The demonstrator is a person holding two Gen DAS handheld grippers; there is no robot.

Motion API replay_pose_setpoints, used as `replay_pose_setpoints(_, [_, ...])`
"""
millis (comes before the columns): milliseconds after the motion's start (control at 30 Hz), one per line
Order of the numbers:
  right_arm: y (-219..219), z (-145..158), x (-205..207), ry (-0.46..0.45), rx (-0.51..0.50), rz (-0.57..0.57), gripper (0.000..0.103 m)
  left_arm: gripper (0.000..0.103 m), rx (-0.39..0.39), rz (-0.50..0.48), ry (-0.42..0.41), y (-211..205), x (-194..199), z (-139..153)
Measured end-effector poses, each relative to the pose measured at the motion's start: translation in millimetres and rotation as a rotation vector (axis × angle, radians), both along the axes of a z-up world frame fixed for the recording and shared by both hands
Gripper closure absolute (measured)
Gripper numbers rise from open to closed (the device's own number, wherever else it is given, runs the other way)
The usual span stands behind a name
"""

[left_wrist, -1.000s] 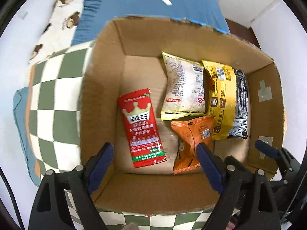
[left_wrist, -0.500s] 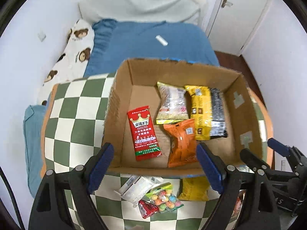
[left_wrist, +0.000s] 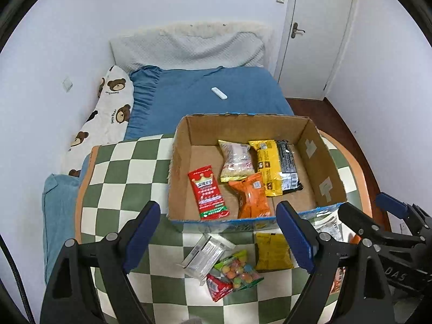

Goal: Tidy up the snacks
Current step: 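Withdraw both tools from the box toward the remaining snacks, then grasp the white packet with the left tool while the right tool grasps the yellow bag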

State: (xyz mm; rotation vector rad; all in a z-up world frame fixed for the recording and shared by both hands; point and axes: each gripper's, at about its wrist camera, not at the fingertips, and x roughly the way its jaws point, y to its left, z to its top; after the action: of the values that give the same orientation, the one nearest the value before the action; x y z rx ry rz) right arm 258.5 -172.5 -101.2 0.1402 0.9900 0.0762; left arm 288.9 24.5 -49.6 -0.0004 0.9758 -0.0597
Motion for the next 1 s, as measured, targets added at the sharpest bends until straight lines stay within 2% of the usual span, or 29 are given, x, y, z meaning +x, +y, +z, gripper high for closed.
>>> replay_pose_setpoints(100, [3, -19, -4, 0.049, 0.035, -0.001, 0.006, 0.015, 0.042, -0.002, 0.019, 6, -7, -18])
replay_pose_setpoints(233, [7, -74, -7, 0.149, 0.099, -0.003, 0.006, 0.015, 0.135, -0.056, 0.154, 12, -2, -81])
replay_pose_setpoints(267, [9, -89, -8, 0.175, 0.103, -0.005, 0.011, 0.015, 0.162, -0.077, 0.190, 10, 1, -98])
replay_pose_setpoints(300, [11, -101, -9, 0.190, 0.104, -0.006, 0.022, 0.015, 0.200, -0.104, 0.233, 8, 5, -117])
replay_pose_setpoints(333, [13, -114, -9, 0.211, 0.100, -0.004, 0.026, 0.015, 0.242, -0.133, 0.272, 6, 8, -137])
replay_pose_setpoints(400, [16, -138, -10, 0.254, 0.100, -0.008, 0.028, 0.015, 0.309, -0.192, 0.338, 0, 14, -172])
replay_pose_setpoints(500, [19, -158, -11, 0.282, 0.105, -0.010, 0.027, 0.015, 0.370, -0.279, 0.403, -10, 20, -211])
replay_pose_setpoints(633, [23, -179, -9, 0.300, 0.110, -0.024, 0.027, 0.015, 0.392, -0.380, 0.491, -22, 22, -245])
replay_pose_setpoints(700, [25, -189, -7, 0.319, 0.105, -0.030, 0.027, 0.016, 0.384, -0.382, 0.475, -22, 23, -251])
replay_pose_setpoints(733, [27, -193, -7, 0.322, 0.101, -0.032, 0.027, 0.019, 0.371, -0.382, 0.473, -21, 23, -251])
replay_pose_setpoints(767, [30, -197, -6, 0.327, 0.090, -0.031, 0.027, 0.032, 0.347, -0.377, 0.480, -20, 24, -252])
replay_pose_setpoints(833, [35, -203, -3, 0.328, 0.075, -0.036, 0.027, 0.046, 0.314, -0.361, 0.489, -16, 23, -252])
replay_pose_setpoints(900, [39, -211, 1, 0.331, 0.066, -0.043, 0.027, 0.053, 0.290, -0.340, 0.491, -13, 18, -253])
replay_pose_setpoints(1000, [47, -227, 9, 0.359, 0.044, -0.028, 0.027, 0.055, 0.258, -0.273, 0.486, -2, 10, -254])
